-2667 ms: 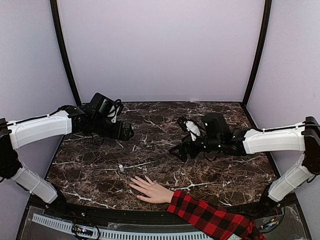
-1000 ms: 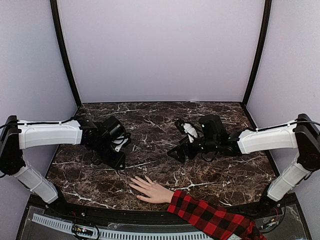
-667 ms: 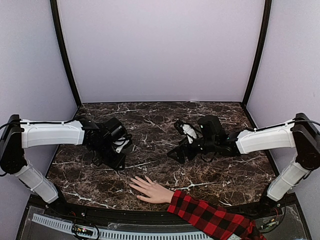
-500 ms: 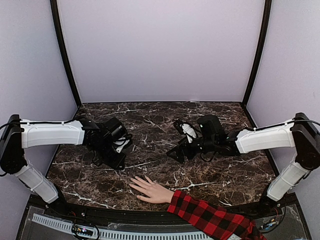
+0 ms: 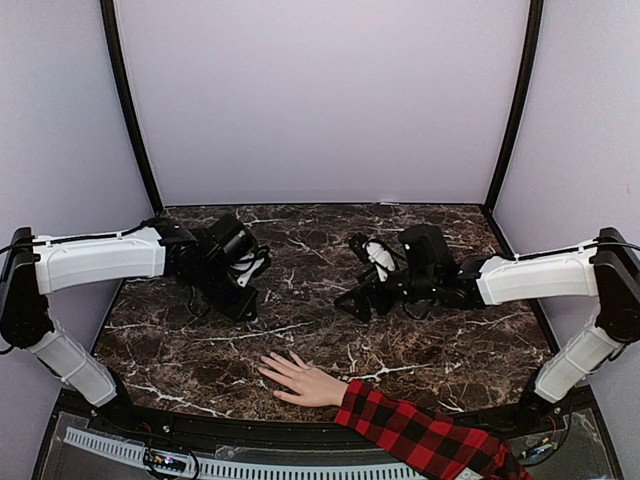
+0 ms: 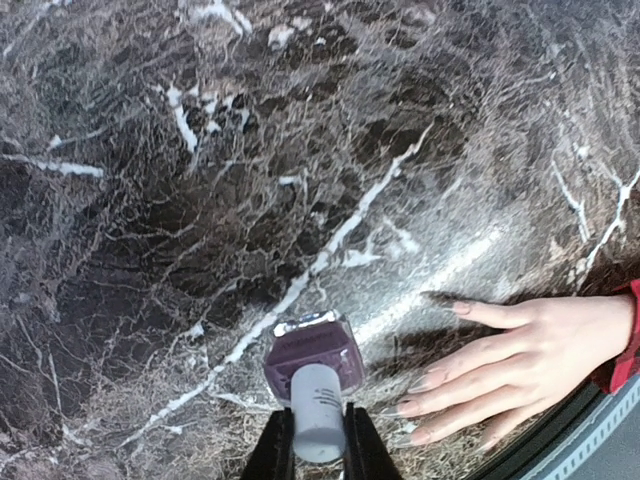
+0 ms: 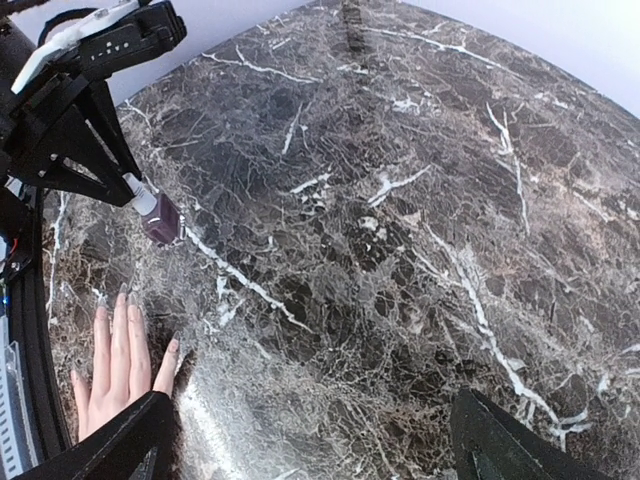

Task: Paint the nails
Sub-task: Pick up the nail polish bottle from the center of the board, then pass from the left arm to the right

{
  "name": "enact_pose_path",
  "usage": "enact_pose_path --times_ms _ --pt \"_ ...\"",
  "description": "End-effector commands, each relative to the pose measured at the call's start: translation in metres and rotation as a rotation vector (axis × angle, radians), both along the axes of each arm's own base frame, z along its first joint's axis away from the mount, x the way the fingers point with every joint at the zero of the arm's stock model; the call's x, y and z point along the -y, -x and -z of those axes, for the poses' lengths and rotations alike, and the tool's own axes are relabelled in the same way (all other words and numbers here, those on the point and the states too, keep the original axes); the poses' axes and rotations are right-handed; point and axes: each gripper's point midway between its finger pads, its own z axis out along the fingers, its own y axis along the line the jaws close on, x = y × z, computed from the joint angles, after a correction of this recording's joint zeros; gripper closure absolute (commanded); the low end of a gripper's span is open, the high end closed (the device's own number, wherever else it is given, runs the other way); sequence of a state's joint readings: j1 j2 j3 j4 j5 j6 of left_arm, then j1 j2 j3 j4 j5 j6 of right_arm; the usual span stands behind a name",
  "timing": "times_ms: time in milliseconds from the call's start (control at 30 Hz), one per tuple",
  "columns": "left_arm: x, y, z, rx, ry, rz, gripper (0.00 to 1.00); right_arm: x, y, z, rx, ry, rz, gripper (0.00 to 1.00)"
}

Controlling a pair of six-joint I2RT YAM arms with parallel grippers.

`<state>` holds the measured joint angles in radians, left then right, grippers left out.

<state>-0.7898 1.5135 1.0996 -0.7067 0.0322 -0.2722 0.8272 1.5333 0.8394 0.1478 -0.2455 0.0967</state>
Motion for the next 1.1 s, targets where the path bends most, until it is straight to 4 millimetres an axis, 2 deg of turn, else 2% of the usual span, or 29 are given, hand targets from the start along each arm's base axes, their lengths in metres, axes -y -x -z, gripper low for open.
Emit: enact_pose_path --times_ms 0,133,233,467,733,1067 --pt "0.019 -0.009 -0.054 0.09 0.122 0.038 1.0 0.001 0.002 -0.036 0.093 -0.065 -0.04 0.03" --pt "0.039 -0.01 -0.081 0.09 0.218 0.077 1.0 -0.003 0.017 -0.056 0.139 -0.125 -0.104 0.04" --pt "0.05 -0.01 -0.092 0.077 0.266 0.089 1.0 -0.01 0.027 -0.064 0.183 -0.125 -0.142 0.05" --pt "0.075 -0.007 -0.115 0.053 0.407 0.111 1.0 -0.033 0.039 -0.06 0.266 -0.03 -0.191 0.08" --pt "0.092 0.002 -0.12 0.019 0.47 0.146 1.0 -0.055 0.048 -0.051 0.333 0.041 -0.217 0.17" --pt "0.106 0.011 -0.127 0.004 0.533 0.172 1.0 -0.068 0.057 -0.05 0.413 0.056 -0.264 0.32"
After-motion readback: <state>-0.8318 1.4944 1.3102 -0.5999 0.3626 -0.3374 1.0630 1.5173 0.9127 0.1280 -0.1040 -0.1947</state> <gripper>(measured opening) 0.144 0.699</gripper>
